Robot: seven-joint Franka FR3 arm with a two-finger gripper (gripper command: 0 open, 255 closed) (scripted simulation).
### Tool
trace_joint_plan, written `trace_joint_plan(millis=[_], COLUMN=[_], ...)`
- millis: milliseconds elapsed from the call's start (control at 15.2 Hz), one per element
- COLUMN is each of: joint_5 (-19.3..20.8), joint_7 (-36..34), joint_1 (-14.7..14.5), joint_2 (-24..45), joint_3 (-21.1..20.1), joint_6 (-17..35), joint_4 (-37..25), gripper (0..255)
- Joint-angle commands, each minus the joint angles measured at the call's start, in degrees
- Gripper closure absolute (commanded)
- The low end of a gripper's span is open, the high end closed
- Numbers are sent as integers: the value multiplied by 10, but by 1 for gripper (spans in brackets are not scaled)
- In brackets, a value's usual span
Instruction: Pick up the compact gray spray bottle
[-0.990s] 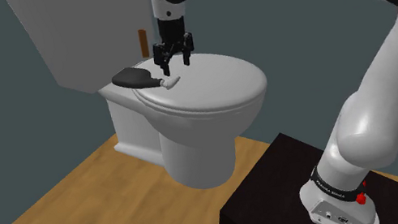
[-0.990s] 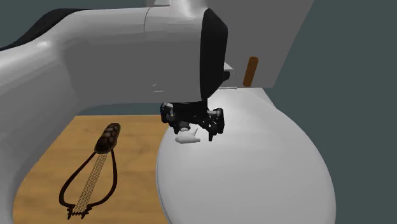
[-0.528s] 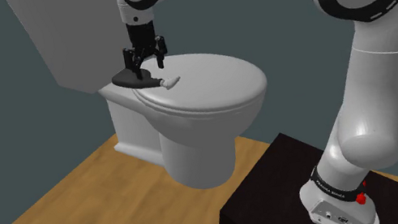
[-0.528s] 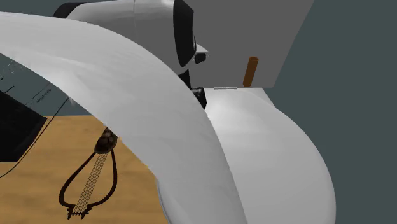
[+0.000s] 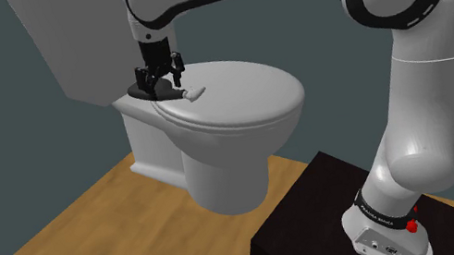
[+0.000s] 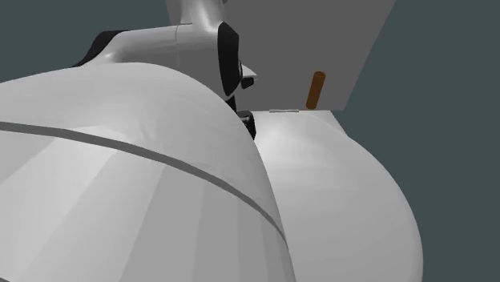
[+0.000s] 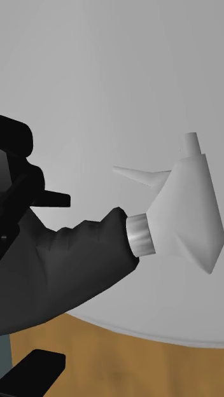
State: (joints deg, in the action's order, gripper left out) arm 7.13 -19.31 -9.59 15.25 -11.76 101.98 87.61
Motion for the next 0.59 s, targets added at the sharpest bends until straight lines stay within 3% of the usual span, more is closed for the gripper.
trace_joint_plan(millis=[0,66,132,528], joint_5=[0,0,1,1], joint_7=[-1,-1,-1,-2], joint_1=[0,0,0,0], joint_2=[1,1,1,1], joint_3=[0,0,0,0], joint_6=[12,12,12,12], joint_4=[11,11,10,11], gripper=[0,0,255,255])
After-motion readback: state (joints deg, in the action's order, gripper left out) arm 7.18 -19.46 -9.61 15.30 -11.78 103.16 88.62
